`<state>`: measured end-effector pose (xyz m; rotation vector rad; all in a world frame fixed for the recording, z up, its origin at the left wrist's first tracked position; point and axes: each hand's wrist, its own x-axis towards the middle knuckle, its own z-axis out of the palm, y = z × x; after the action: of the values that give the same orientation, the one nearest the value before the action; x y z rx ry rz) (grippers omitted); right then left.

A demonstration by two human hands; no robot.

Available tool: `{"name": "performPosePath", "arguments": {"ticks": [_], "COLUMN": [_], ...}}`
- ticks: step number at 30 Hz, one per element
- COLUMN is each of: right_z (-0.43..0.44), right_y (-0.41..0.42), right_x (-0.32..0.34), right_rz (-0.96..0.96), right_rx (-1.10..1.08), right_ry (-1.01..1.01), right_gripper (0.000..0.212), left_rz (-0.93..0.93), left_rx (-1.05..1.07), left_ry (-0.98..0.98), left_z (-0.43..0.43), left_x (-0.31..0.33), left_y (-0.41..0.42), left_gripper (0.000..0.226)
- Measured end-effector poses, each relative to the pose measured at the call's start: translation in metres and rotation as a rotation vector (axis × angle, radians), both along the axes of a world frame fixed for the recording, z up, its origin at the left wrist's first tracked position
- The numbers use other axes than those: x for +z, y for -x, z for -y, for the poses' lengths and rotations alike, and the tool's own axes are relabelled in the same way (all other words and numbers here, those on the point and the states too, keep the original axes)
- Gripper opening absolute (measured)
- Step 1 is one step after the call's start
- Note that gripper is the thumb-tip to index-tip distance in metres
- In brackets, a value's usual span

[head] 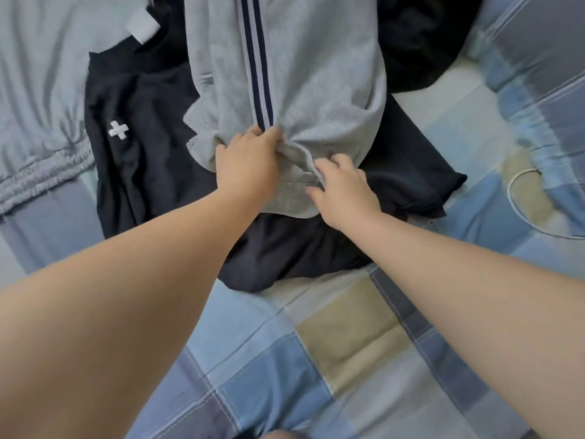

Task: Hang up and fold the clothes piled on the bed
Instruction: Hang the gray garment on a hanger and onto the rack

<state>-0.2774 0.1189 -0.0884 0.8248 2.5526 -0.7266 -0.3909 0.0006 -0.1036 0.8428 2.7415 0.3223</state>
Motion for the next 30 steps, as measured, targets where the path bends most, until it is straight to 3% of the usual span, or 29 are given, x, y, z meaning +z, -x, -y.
{"name": "performPosePath", "arguments": {"ticks": [2, 8, 14, 19, 26, 30], "right_z": [-0.003, 0.003, 0.033, 0.064, 0.077, 0.073], "right_y": [0.004, -0.046, -0.138, -0.218, -0.344, -0.360], "right_x": [-0.008, -0.010, 0.018, 0.053, 0.091, 0.104], "right_rz": [-0.077, -0.051, -0.022, 0.089, 0.449, 0.515], "right_rx": [-0.059, 0.065, -0.007, -0.058, -0.087, -0.092], "right_ry": [-0.006, -0.073, -0.038, -0.009, 0.098, 0.158], "right_gripper": [0.019, 0.026, 0.023, 0.018, 0.020, 0.019], "left_rz": [0.026, 0.108, 0.255, 0.499, 1.014, 1.069], "left_rx": [0.034, -0.054, -0.025, -0.038, -0.135, -0.104], "left_ry": [-0.031, 0.002, 0.074, 0.161, 0.327, 0.255], "left_z": [0.005, 0.034, 0.059, 0.086, 0.107, 0.116], "left_x": [-0.008, -0.013, 0.016, 0.049, 0.093, 0.101], "left_y": [-0.005, -0.053, -0.147, -0.226, -0.346, -0.355], "left_gripper": [0.021, 0.016, 0.017, 0.035, 0.029, 0.026]}}
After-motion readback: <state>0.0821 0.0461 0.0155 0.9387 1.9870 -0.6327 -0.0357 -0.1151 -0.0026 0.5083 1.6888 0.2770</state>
